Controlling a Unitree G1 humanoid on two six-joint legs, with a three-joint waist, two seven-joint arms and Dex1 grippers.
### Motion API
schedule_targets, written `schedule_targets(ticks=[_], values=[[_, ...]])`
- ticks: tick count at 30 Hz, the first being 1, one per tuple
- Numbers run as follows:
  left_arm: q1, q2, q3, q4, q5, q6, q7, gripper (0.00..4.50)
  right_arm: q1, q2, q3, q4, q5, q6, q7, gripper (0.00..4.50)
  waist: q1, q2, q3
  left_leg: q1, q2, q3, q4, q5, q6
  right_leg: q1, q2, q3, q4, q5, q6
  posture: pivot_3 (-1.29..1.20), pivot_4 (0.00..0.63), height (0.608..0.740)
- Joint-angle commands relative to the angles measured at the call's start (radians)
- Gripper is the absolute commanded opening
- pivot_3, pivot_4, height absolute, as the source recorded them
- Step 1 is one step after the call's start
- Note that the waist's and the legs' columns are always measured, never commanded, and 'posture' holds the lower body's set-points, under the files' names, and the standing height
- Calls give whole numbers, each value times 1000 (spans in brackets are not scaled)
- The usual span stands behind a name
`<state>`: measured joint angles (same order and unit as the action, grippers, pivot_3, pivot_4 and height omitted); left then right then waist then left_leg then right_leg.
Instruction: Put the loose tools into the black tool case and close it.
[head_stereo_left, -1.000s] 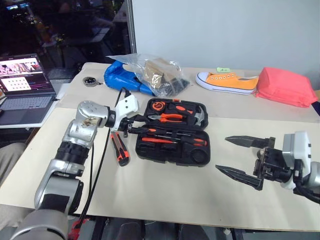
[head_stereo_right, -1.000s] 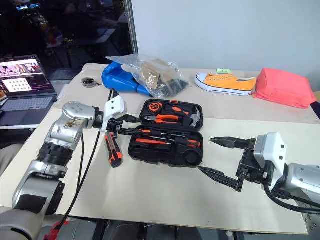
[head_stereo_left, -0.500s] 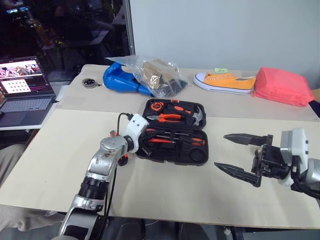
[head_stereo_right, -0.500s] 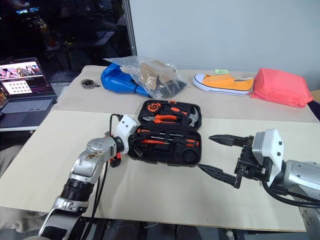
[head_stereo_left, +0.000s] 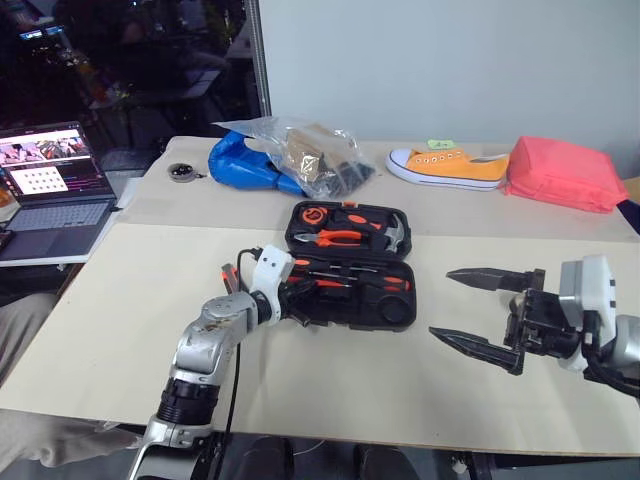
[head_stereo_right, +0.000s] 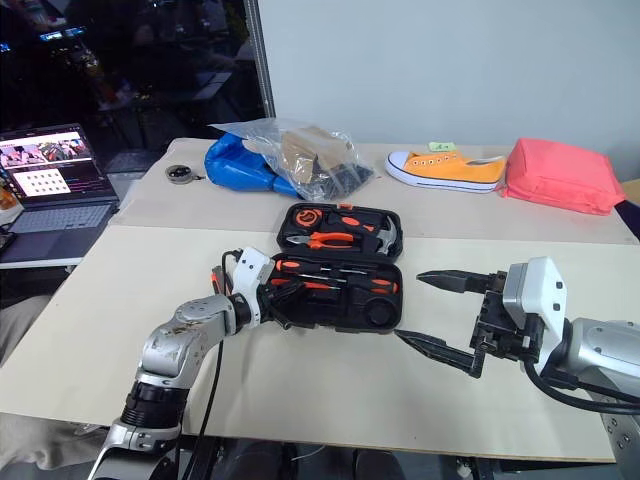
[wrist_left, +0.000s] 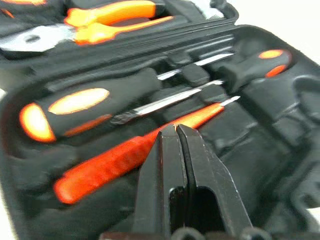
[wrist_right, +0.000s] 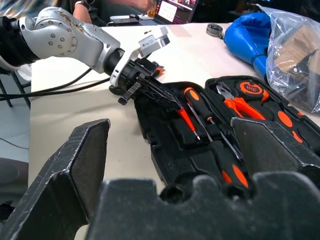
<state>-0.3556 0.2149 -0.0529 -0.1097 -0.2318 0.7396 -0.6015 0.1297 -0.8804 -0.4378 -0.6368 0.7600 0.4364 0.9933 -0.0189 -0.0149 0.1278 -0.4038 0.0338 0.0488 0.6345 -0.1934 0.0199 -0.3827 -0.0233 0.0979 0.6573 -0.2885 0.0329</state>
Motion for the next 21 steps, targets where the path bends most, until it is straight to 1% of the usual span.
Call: schedule_targets(ticks=[1, 5, 9, 15, 16, 19, 21], values=[[11, 26, 6, -8, 10, -15, 33, 87, -18, -12, -7, -6, 11, -1, 4, 4500, -1, 0, 0, 0, 0, 0, 0, 0, 0, 0, 0, 0, 0, 0, 0, 0, 150, 740], [-4, 27, 4, 30, 31, -95, 69, 87, -28, -8, 5, -3, 7, -1, 3, 4500, 0, 0, 0, -1, 0, 0, 0, 0, 0, 0, -1, 0, -1, 0, 0, 0, 150, 740], [-39, 31, -28, 110, 82, -180, 102, 87, -31, -7, 10, 2, 4, -4, 5, 4500, 2, 0, 0, -1, -1, 0, 0, 0, 0, 0, -1, 0, -1, 0, -1, 0, 150, 740], [-57, 22, -47, 150, 88, -171, 108, 87, -27, -8, 7, -3, 6, -1, -1, 4500, 3, 0, 0, -1, -1, 0, -1, 0, 0, 0, -1, 0, -1, 0, 0, 0, 150, 740], [-60, 17, -47, 152, 87, -179, 112, 87, -26, -8, 7, -4, 6, -1, -2, 4500, 3, 0, 0, -1, -1, 0, -1, 0, 0, 0, -1, 0, -1, 0, 0, 0, 150, 740], [-55, -10, -4, 98, 24, -218, 94, 87, -23, -7, 5, -10, 8, 0, -6, 4500, 3, 0, 0, -1, -1, 0, 0, 0, 0, 0, -1, 0, -1, 0, 0, 0, 150, 740], [-44, -7, 14, 59, 4, -222, 86, 87, -19, -5, 3, -12, 9, 0, -7, 4500, 3, -1, 0, -2, 0, 0, -1, 0, 0, -1, -1, 0, -2, 0, 0, 0, 150, 740]])
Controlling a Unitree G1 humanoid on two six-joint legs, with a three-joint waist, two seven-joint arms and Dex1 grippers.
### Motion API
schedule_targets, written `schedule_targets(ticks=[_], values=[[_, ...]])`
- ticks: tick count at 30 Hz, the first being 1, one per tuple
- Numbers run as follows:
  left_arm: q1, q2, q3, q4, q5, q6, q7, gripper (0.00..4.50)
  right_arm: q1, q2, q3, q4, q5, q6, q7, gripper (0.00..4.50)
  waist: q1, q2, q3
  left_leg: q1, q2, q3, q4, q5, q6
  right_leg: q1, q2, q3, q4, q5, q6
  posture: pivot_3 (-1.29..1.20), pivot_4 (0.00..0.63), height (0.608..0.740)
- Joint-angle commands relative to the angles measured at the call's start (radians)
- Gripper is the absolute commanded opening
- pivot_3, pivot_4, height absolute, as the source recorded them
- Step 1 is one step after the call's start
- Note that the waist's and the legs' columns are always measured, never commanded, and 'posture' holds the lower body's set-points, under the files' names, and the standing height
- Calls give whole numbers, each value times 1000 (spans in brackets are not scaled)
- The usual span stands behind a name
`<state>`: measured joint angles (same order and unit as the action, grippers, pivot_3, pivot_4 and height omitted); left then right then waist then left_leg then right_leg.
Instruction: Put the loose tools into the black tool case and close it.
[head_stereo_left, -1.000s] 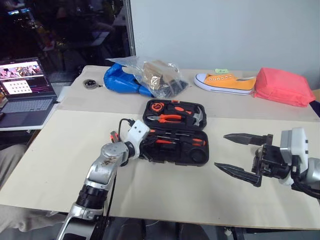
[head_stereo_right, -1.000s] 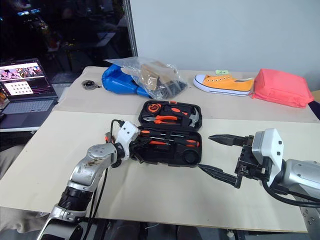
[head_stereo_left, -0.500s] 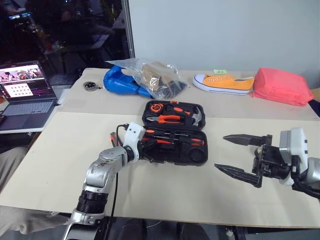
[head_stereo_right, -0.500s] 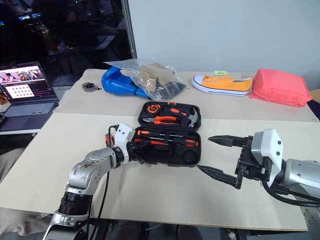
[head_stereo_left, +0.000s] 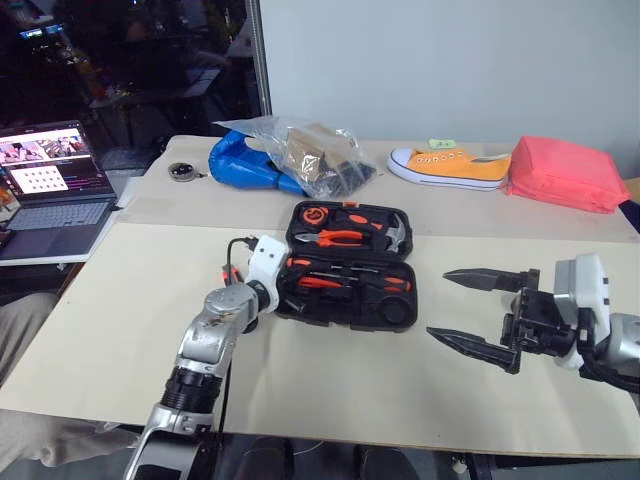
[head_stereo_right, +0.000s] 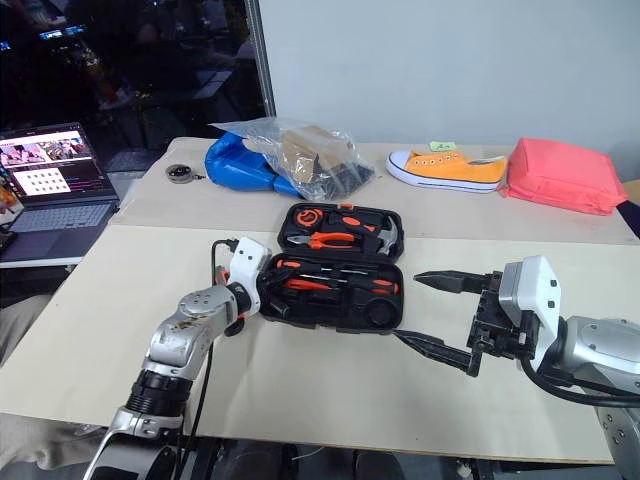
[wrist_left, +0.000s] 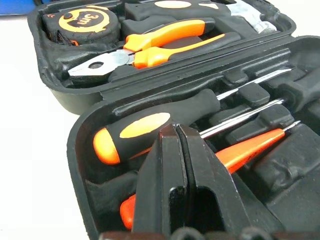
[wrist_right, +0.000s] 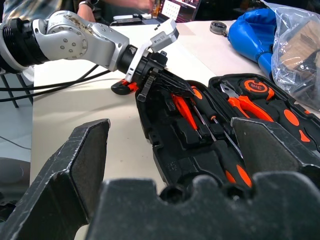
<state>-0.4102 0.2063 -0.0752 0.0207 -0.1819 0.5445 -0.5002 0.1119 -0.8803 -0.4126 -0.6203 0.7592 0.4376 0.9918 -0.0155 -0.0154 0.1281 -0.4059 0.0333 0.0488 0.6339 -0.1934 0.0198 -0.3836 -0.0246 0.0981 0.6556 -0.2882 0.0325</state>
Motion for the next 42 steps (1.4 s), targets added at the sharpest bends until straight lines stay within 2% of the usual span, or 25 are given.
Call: schedule_targets(ticks=[1, 4, 13, 23, 42], values=[[24, 13, 51, -110, -75, -23, -38, 87, -1, -4, -22, -29, 10, -2, -7, 4500, -1, 0, 0, 0, 0, 0, 0, 0, 0, -1, 0, 0, 0, 0, 0, 0, 150, 740], [61, 45, 76, -179, -134, -9, -88, 87, -1, -3, -19, -28, 9, -4, -8, 4500, -5, 1, 0, -1, 0, 0, -2, 0, 0, -2, 0, 0, 0, 1, -2, 0, 150, 740], [136, 137, 34, -196, -146, 10, -159, 87, -2, -4, -17, -27, 23, -3, 1, 4500, 0, 1, 0, 0, 0, 1, -2, 0, 0, -2, -1, 0, -1, 1, -3, 0, 150, 740], [92, 115, -7, -102, -63, -12, -64, 87, 6, -5, -25, -29, 24, -4, 2, 4500, 0, 0, 0, -1, 0, 0, -2, 0, 0, -2, -1, 0, -2, 2, -3, 0, 150, 740], [25, 65, 24, -78, -96, 39, -12, 87, 17, -2, -26, -30, 19, -11, 2, 4500, 3, -2, 1, -2, 0, 0, -3, 0, 0, -2, -1, -1, -4, 2, -3, 0, 150, 740]])
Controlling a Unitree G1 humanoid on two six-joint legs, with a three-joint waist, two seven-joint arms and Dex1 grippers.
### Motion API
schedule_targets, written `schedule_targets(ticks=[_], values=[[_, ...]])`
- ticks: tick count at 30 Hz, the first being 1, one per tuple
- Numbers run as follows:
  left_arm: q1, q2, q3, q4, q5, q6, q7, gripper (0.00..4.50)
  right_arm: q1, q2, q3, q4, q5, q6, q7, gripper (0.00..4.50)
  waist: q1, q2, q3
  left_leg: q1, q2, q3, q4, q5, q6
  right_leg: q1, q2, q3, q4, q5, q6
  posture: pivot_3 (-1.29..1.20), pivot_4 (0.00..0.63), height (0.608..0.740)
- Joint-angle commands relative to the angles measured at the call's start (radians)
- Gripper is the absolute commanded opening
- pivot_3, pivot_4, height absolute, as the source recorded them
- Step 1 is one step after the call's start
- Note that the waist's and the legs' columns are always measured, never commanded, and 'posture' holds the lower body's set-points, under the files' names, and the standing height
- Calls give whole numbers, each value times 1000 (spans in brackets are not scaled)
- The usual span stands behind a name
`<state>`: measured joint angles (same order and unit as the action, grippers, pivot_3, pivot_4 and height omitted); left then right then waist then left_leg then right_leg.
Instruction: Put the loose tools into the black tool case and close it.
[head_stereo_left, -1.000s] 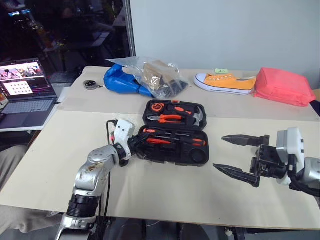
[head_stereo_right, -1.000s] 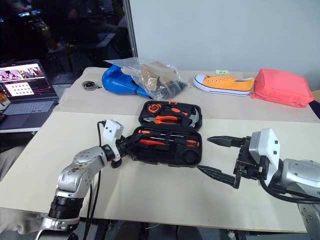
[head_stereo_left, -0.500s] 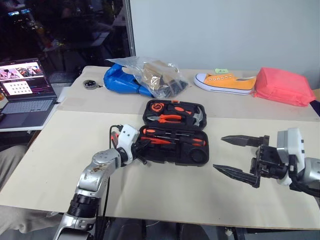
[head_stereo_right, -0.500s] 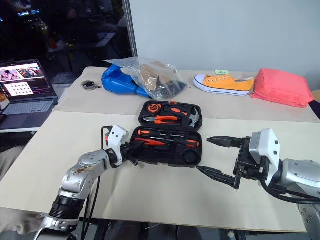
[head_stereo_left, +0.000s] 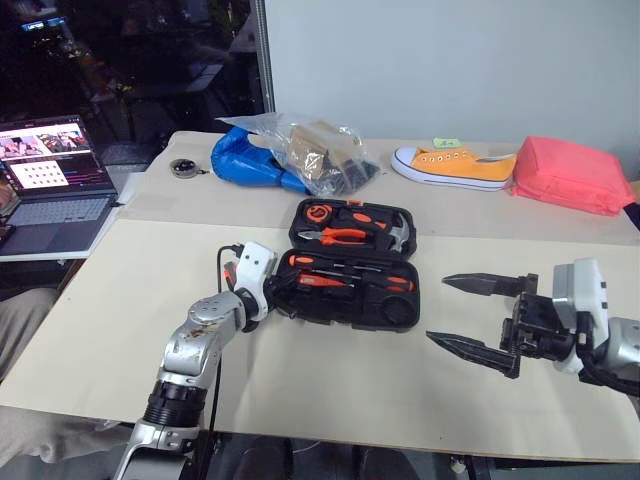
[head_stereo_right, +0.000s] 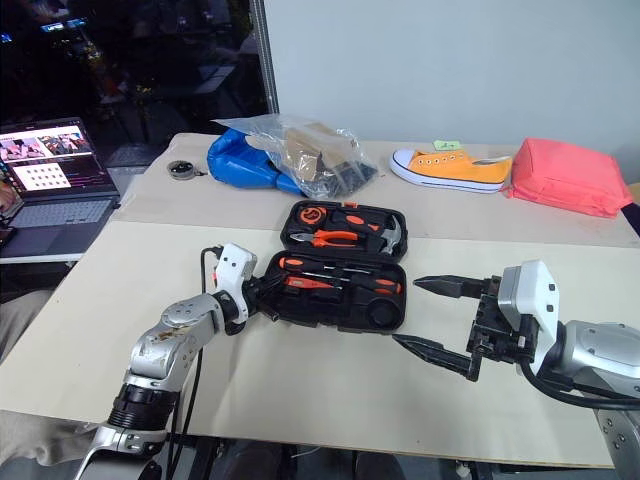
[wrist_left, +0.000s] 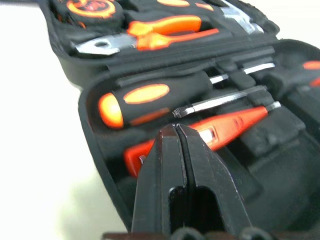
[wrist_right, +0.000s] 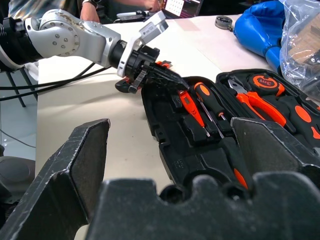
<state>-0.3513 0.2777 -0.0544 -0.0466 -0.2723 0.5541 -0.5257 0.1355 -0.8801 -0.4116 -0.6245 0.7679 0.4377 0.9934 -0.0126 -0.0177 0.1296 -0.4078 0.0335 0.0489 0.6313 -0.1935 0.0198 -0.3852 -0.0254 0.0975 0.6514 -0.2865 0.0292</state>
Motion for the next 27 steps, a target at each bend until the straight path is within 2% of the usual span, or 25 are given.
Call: schedule_targets(ticks=[1, 11, 21, 23, 27], values=[[-43, 2, -11, -9, -2, 67, 13, 87, -6, -2, -27, -25, 10, -13, 1, 4500, -1, 1, 0, 0, 0, 0, 0, 0, 0, 0, 0, 0, -1, 0, 0, 0, 150, 740], [-69, 43, -93, -17, 17, 256, 10, 87, -12, 0, -21, -22, 4, -15, -3, 4500, -1, 0, 0, 0, -1, 0, -2, 0, 0, 1, 0, 0, -3, 0, 0, 0, 150, 740], [-108, 39, -94, -6, 5, 365, 28, 87, -23, 3, -2, -20, 0, -17, -5, 4500, -1, -1, 1, 2, 0, 0, -2, 0, 0, 2, 0, 0, -3, 0, 1, 0, 150, 740], [-106, 32, -70, -16, 0, 318, 32, 87, -27, 4, 2, -19, 0, -18, -5, 4500, -2, -1, 1, 2, 0, 0, -2, 0, 0, 2, 0, 0, -3, 0, 1, 0, 150, 740], [-97, -53, 116, -144, -96, 196, 88, 87, -27, 7, 2, -18, 0, -20, -2, 4500, -2, 0, 1, 0, 0, 0, -2, 0, 0, 1, 0, 0, -3, 1, 0, 0, 150, 740]])
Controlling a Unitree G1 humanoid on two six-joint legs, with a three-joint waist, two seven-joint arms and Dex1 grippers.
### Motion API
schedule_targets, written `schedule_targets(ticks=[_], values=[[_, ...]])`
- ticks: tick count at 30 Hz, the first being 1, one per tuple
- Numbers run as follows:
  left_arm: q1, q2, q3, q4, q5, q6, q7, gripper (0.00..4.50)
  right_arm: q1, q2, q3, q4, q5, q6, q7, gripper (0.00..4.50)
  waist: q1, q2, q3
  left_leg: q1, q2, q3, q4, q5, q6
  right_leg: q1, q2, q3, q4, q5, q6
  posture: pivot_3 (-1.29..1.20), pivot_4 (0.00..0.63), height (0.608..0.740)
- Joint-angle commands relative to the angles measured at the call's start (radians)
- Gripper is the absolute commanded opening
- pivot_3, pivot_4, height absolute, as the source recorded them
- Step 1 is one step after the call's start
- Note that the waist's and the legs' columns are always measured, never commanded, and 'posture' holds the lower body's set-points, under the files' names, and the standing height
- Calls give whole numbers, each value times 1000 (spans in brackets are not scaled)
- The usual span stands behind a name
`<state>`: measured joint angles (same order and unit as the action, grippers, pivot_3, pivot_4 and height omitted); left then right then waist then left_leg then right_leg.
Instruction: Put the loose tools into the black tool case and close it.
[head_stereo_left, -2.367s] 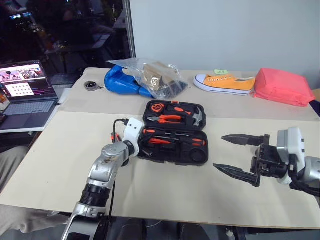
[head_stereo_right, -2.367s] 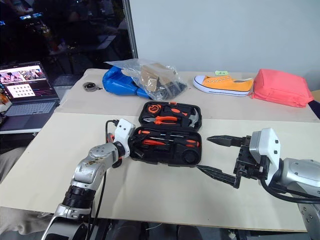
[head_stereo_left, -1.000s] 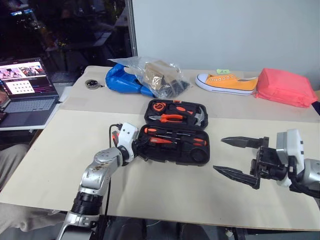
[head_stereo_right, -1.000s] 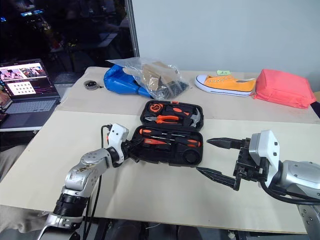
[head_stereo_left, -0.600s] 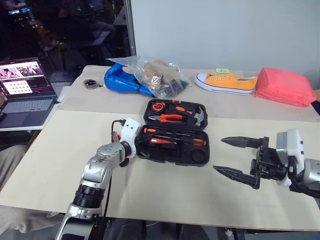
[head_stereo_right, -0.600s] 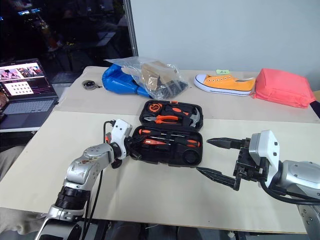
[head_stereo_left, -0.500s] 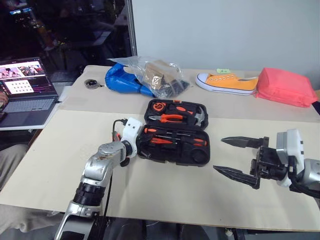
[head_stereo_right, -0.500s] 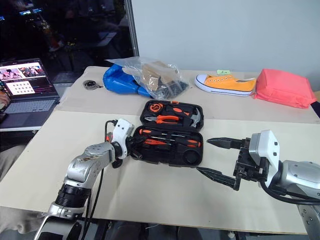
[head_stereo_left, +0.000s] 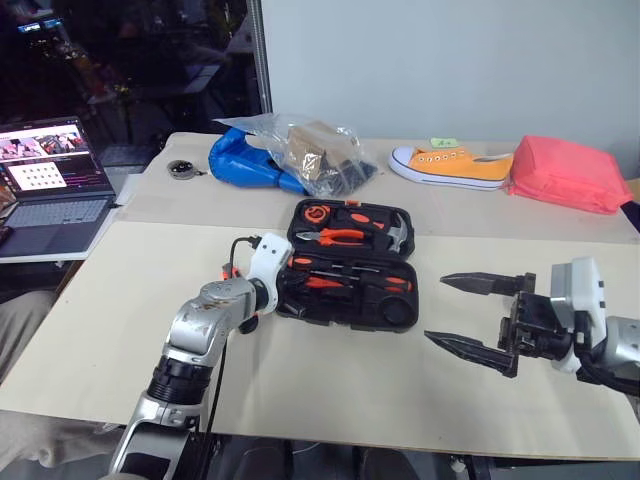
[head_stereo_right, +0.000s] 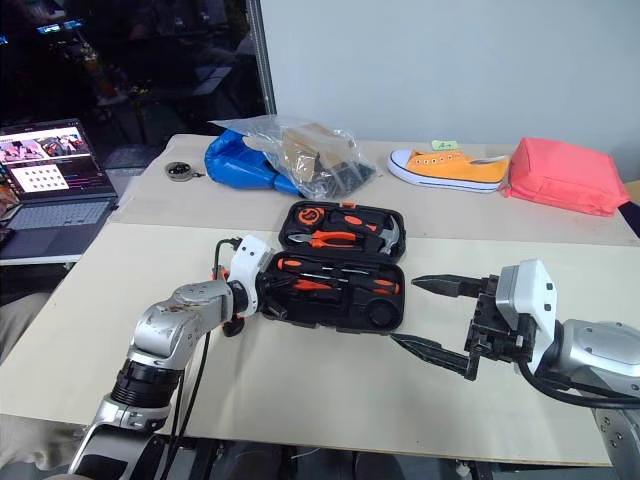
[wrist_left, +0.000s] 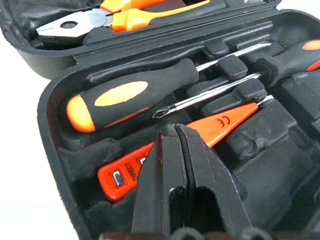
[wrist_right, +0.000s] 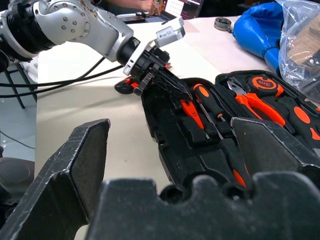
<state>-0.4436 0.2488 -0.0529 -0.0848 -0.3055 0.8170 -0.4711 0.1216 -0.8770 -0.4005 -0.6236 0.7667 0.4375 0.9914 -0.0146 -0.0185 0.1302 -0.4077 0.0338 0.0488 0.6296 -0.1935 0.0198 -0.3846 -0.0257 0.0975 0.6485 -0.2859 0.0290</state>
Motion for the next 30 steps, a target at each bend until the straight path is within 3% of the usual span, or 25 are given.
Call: schedule_targets(ticks=[1, 4, 8, 14, 15, 24, 28, 30], values=[[4, -23, 143, -136, -65, -62, 56, 87, -14, 4, -8, -17, 1, -20, 1, 4500, 0, 0, 0, -1, 0, 0, 0, 0, 0, -1, 0, 0, 0, 1, -1, 0, 150, 740], [31, -23, 214, -210, -48, -7, 163, 759, -24, 5, 1, -6, -1, -23, 6, 4500, -2, -3, 2, -1, 0, 0, -1, 0, 0, -2, 1, 0, -1, 1, -2, 0, 150, 740], [86, -51, 279, -347, 16, 188, 370, 2144, -58, 2, 22, 21, -3, -25, 22, 4500, -1, -3, 2, -1, 0, -1, -3, 0, 0, -2, 0, 0, -1, 1, -1, 0, 150, 740], [137, -163, 264, -453, 80, 383, 556, 4258, -127, -4, 62, 68, -3, -21, 45, 4500, 9, -5, 3, -1, -1, -1, -1, 0, 0, 0, -2, -1, -1, 1, 0, 0, 150, 740], [140, -174, 259, -455, 86, 402, 568, 4445, -139, -4, 69, 72, -2, -17, 45, 4500, 8, -6, 4, -1, -1, -1, -1, 0, 0, 0, -2, -1, -1, 2, 1, 0, 150, 740], [142, -261, 258, -384, 136, 499, 636, 4445, -196, -18, 75, 101, 4, -3, 68, 4500, -1, -6, 4, 0, -2, -1, -2, 0, 0, 0, 0, 0, -1, 2, 0, 0, 150, 740], [153, -277, 257, -382, 149, 482, 642, 3507, -201, -22, 70, 107, 4, 1, 74, 4500, -1, -6, 4, 0, -2, -1, -2, 0, 0, 0, -1, 0, -1, 2, 0, 0, 150, 740], [163, -274, 255, -388, 155, 473, 635, 2757, -204, -22, 72, 109, 3, 3, 75, 4500, -1, -6, 4, 0, -2, -1, -2, 0, 0, 0, -1, 0, -1, 2, 0, 0, 150, 740]])
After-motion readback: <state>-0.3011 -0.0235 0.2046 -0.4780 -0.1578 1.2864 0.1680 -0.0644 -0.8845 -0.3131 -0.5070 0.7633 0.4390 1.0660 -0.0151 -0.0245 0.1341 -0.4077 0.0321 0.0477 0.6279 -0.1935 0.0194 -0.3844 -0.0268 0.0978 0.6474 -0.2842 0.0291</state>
